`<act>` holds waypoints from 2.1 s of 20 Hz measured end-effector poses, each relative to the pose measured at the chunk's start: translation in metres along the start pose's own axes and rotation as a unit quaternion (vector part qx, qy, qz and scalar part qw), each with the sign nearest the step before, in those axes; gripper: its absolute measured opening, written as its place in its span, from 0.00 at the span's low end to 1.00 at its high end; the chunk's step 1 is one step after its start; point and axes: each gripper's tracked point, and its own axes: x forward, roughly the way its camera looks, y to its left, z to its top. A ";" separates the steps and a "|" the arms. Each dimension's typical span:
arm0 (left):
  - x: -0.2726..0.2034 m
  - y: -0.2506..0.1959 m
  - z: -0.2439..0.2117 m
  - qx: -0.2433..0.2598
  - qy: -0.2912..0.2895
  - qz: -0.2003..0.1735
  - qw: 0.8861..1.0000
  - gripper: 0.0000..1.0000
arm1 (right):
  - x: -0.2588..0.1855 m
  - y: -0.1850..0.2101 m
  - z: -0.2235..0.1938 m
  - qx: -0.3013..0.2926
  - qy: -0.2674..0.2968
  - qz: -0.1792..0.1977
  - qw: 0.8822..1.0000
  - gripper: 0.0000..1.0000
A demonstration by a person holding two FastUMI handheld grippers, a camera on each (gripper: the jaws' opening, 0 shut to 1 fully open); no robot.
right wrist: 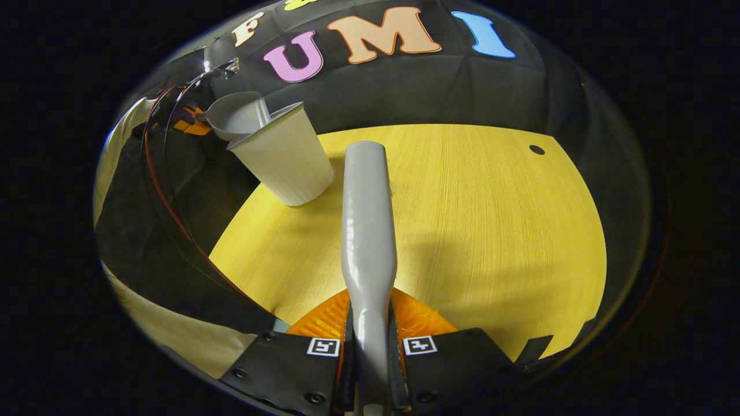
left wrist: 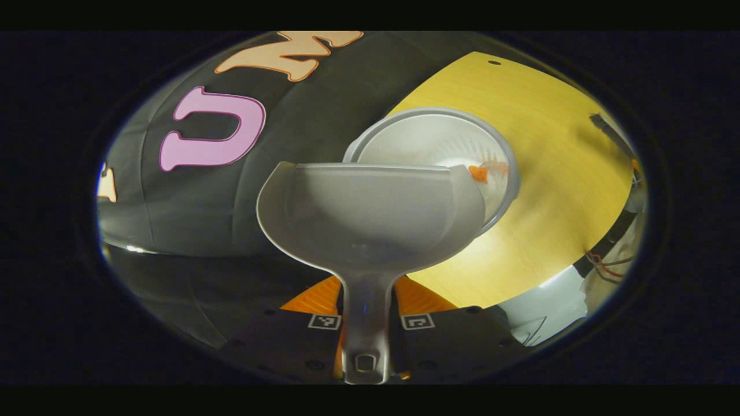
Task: Pick up the small broom and dustpan from the desktop, sweep the trash into the dustpan with the broom, and then empty the trash into the garbage bin.
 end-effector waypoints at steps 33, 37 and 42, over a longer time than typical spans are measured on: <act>0.057 -0.300 0.140 -0.426 -0.089 -0.258 0.862 0.24 | 0.073 -0.100 -0.070 0.092 0.101 -0.097 0.986 0.25; 0.057 -0.297 0.139 -0.417 -0.072 -0.251 0.870 0.25 | 0.087 -0.100 -0.076 0.088 0.126 -0.100 0.983 0.26; 0.063 -0.310 0.130 -0.403 -0.047 -0.244 0.881 0.25 | 0.095 -0.096 -0.082 0.091 0.143 -0.097 0.981 0.27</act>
